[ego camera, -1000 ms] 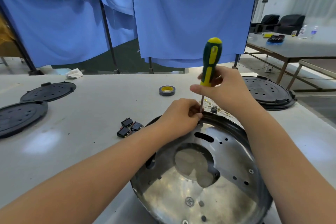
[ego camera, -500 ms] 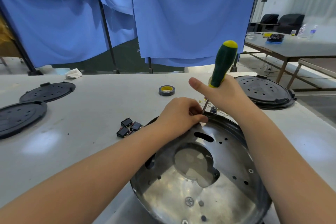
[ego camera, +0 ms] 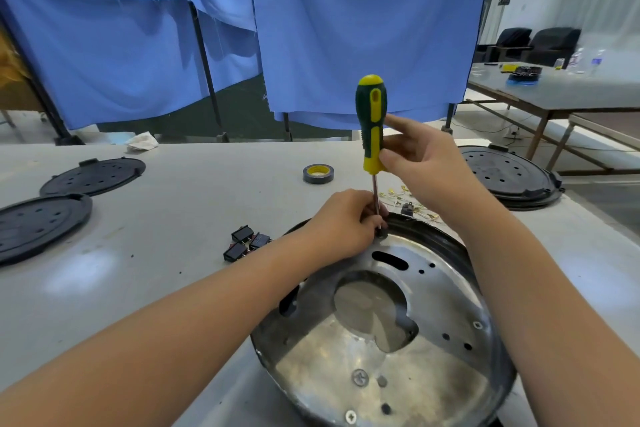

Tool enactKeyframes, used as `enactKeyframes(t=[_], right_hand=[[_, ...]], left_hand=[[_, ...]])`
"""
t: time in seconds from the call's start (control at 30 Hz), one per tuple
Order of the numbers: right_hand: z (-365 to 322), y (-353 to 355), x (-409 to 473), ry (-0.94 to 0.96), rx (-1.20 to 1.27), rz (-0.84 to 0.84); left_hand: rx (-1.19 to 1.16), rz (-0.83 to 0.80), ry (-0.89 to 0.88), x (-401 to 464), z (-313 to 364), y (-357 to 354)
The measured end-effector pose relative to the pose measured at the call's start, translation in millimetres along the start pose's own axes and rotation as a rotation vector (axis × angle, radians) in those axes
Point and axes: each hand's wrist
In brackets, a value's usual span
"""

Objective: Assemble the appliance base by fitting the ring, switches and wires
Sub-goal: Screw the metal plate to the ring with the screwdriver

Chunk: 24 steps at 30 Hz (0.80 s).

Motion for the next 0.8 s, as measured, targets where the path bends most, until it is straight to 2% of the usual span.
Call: enactKeyframes(t=[0.1,0.2,0.4,0.5,0.7,0.8], right_hand=[[-0.9,-0.5,-0.6,0.029,-0.09,-0.08],[-1.0,0.5,-0.4,0.035,-0.086,-0.046],[6.0,-4.5,2.2,-0.037,-0.15,0.112],[5.5,-3.3,2.2,-0.096,-0.183,0.15],[1.2,3.3,2.4,-0.081,0.129,0.042],[-0.4,6.0,2.7,-0.048,0.155,-0.026]], left_hand=[[-0.012,-0.035,0.008,-0.4,-0.8,0.8],[0.015,-0.053,0.016,0.7,-1.1,0.2],[0.067,0.199,-0.061,2.7,-3.2,1.7],[0.078,0.192,-0.088,3.9,-2.9,1.6],[0.074,0.103,-0.129,7.4,-1.4,-6.0],[-0.016,0.072,-0.103,6.6,-3.3,-5.2]])
Point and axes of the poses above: each hand's wrist, its own x-axis towards the middle knuckle, its own y-axis out of the back of the hand, z = x × y, and after that the axes turned 12 degrees about -z, right-handed
